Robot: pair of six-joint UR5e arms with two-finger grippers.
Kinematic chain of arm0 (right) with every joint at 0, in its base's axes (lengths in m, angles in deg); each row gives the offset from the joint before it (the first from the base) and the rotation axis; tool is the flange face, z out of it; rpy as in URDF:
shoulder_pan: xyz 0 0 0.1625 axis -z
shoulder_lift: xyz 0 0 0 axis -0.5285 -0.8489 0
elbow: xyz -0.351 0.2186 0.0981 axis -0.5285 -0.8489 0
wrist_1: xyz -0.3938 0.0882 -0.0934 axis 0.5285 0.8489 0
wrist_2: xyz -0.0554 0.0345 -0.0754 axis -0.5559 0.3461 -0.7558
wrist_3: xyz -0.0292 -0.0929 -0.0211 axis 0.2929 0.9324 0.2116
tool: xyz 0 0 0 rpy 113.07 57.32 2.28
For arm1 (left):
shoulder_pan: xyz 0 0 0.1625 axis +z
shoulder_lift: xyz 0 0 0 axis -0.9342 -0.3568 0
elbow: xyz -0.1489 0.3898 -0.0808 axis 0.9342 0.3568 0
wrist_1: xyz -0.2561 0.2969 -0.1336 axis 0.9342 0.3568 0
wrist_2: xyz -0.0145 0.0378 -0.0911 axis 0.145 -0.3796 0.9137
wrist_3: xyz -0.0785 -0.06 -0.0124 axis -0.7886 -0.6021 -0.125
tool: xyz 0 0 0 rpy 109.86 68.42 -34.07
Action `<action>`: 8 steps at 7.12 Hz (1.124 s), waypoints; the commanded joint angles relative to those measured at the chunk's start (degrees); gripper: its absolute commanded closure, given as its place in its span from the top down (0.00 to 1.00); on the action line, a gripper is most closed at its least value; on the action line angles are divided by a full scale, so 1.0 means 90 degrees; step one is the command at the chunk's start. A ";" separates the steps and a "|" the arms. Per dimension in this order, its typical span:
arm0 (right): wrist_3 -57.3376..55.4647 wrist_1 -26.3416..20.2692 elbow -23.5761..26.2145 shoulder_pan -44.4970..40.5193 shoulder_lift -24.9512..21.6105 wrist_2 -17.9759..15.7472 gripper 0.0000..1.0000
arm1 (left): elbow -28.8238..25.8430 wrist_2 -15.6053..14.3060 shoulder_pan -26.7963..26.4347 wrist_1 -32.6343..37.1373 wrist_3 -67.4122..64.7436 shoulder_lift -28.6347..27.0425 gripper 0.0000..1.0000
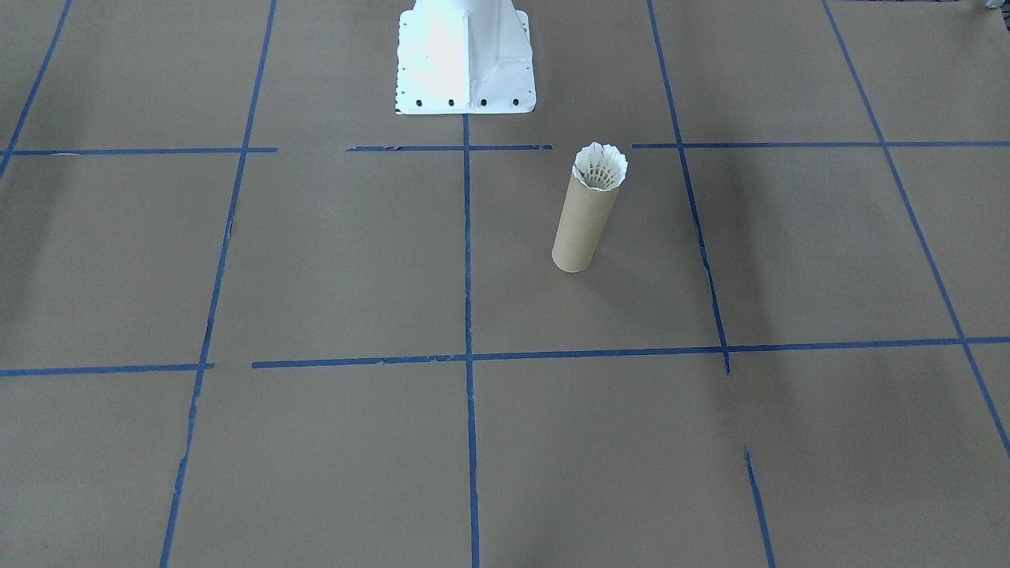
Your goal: Collect badminton balls into bucket
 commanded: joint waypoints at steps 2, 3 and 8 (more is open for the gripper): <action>0.0000 0.0000 0.0000 0.0000 0.0000 -0.0010 1.00 | 0.0077 0.0020 -0.0005 0.0004 -0.0018 0.0002 1.00; 0.0000 0.0000 0.0000 0.0000 0.0000 0.0000 1.00 | 0.0086 0.0029 -0.0005 0.0004 -0.0018 -0.0007 1.00; 0.0000 0.0000 0.0000 0.0000 0.0000 0.0000 1.00 | 0.0233 0.0010 -0.0015 -0.0006 -0.0037 -0.0007 1.00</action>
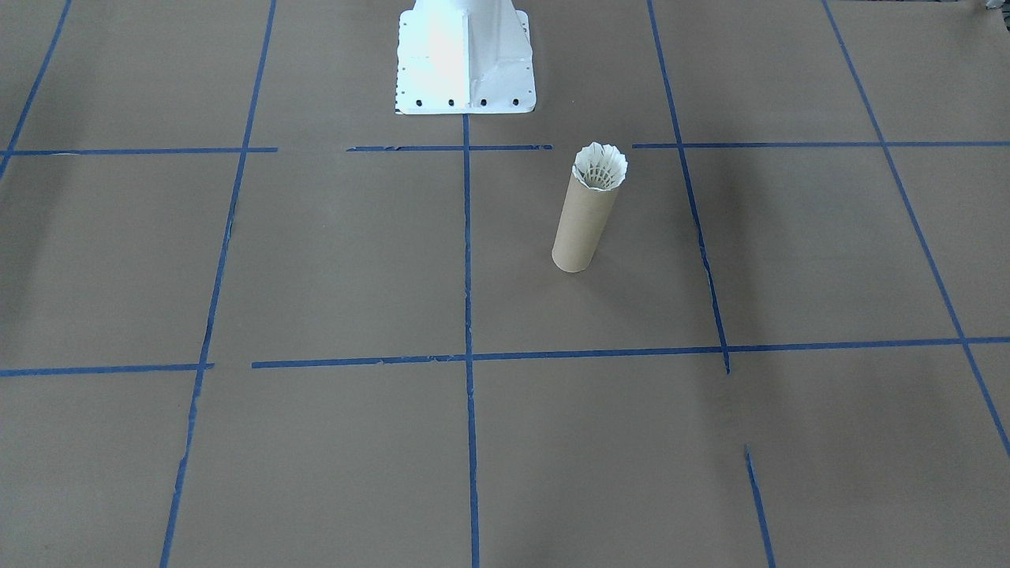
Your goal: Collect badminton balls into bucket
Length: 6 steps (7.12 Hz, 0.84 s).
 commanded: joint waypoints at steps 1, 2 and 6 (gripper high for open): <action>0.0000 0.0000 0.0000 0.0000 0.0000 0.0000 1.00 | 0.0040 0.0005 -0.0002 0.0006 -0.0005 -0.0003 1.00; 0.0000 0.0000 0.0000 0.0000 0.0000 0.0000 1.00 | 0.0040 0.0005 -0.0002 0.0006 -0.0005 -0.0013 1.00; 0.0000 0.0000 0.0000 0.0000 0.0000 0.0000 1.00 | 0.0040 -0.0005 -0.0002 -0.0003 -0.0005 -0.0052 1.00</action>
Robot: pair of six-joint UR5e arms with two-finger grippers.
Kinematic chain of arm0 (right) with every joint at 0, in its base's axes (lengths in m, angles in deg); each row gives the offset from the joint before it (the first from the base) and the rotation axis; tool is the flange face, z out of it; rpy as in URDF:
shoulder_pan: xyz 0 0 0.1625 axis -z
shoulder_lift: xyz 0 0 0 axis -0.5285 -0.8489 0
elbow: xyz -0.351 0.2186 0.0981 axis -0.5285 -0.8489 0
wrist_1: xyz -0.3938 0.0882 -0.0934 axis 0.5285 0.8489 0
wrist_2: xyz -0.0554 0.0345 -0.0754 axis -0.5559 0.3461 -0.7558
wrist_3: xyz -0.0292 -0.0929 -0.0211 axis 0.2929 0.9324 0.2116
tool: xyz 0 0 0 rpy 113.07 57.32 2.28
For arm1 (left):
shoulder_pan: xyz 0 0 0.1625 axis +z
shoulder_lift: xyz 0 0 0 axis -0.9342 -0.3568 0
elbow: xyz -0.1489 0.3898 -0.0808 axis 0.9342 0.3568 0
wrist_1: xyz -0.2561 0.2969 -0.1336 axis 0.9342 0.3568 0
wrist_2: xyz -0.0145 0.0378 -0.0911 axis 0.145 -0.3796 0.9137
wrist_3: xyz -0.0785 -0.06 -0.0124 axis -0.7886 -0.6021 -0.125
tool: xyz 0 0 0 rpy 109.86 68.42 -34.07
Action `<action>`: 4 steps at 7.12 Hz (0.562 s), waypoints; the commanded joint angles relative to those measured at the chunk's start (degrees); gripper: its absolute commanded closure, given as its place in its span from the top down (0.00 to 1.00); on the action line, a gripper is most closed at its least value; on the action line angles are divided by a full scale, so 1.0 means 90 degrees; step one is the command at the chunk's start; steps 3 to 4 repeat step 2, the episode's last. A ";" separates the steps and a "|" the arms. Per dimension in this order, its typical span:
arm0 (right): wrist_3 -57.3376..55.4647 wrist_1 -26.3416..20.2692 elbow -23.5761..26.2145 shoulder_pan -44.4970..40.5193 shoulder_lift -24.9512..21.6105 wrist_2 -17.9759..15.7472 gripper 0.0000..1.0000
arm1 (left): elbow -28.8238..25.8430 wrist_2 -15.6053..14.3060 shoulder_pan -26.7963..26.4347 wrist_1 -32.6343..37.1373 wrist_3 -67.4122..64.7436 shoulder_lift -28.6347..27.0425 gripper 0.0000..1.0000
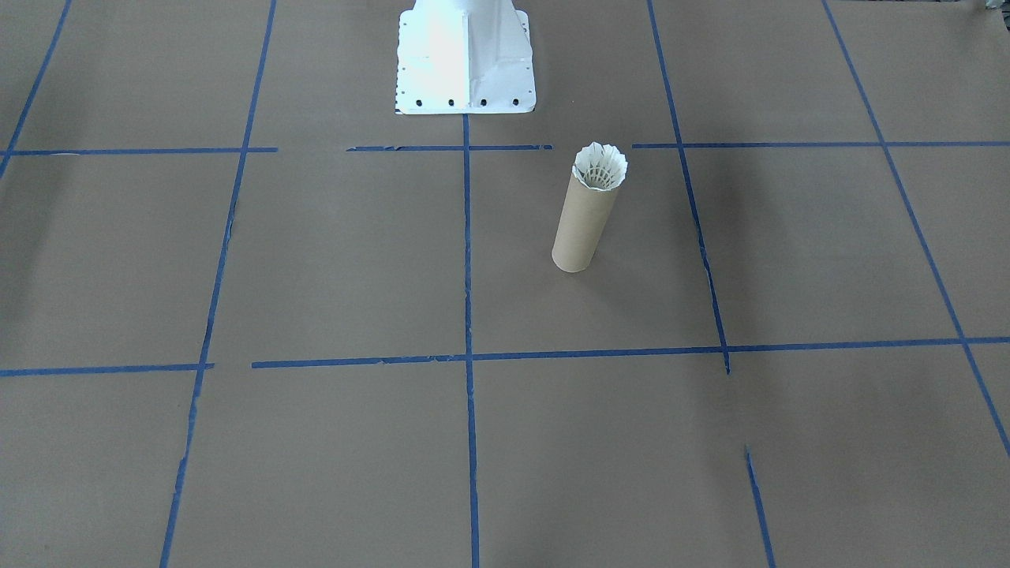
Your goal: Collect badminton balls into bucket
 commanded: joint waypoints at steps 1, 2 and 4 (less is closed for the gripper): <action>0.0000 0.0000 0.0000 0.0000 0.0000 0.0000 1.00 | 0.0000 0.0000 0.0000 -0.0004 0.0000 -0.0019 1.00; 0.0000 0.0000 0.0000 0.0000 0.0000 0.0000 1.00 | 0.0000 0.0000 0.0000 -0.0004 0.0000 -0.0039 1.00; 0.0000 0.0000 0.0000 0.0000 0.0000 0.0000 1.00 | 0.0000 0.0000 0.0000 -0.0004 0.0000 -0.0039 1.00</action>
